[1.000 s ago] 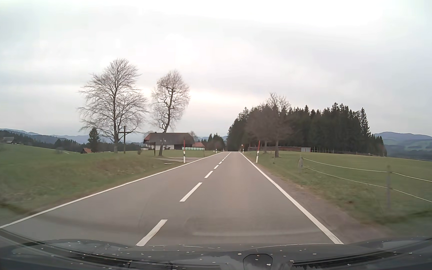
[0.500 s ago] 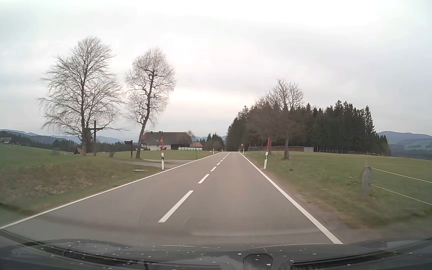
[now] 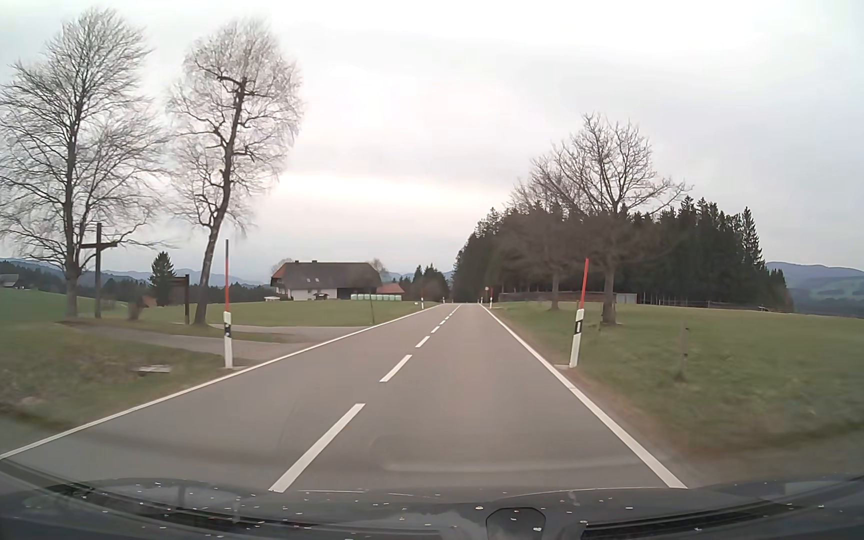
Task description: Follow the waypoints while adhering to traffic rules and regulations
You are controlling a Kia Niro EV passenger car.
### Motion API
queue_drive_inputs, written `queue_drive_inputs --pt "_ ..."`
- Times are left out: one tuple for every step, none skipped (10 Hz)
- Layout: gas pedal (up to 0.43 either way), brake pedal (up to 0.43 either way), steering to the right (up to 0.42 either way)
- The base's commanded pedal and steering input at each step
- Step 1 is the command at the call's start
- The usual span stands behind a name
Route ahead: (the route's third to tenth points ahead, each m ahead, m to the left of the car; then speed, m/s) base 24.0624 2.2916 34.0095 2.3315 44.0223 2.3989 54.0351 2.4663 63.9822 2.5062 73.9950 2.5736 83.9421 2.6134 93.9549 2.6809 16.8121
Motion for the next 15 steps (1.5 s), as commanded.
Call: queue_drive_inputs --pt "0.047 0.000 0.000" --pt "0.047 0.000 0.000" --pt "0.047 0.000 0.000" --pt "0.047 0.000 0.000" --pt "0.047 0.000 0.000" --pt "0.047 0.000 0.000" --pt "0.047 0.000 0.000" --pt "0.047 0.000 0.000" --pt "0.047 0.000 0.000" --pt "0.047 0.000 0.000" --pt "0.059 0.000 0.001" --pt "0.059 0.000 0.001" --pt "0.059 0.000 0.001" --pt "0.059 0.000 0.002" --pt "0.059 0.000 0.002"
